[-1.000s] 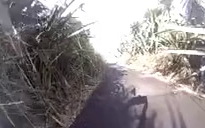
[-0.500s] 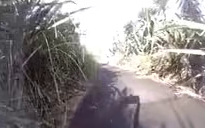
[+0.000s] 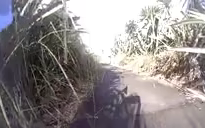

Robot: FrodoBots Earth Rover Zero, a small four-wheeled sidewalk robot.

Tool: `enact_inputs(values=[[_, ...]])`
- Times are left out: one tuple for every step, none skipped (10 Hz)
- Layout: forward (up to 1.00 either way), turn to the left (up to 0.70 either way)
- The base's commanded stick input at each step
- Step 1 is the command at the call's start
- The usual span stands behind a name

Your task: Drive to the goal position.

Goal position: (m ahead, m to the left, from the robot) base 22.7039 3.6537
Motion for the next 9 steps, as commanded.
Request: enact_inputs(values=[[0.0, 0.0], [0.0, 0.0], [0.0, 0.0], [0.0, 0.0], [0.0, 0.0], [0.0, 0.0], [0.0, -0.05], [0.0, -0.33], [0.0, -0.7]])
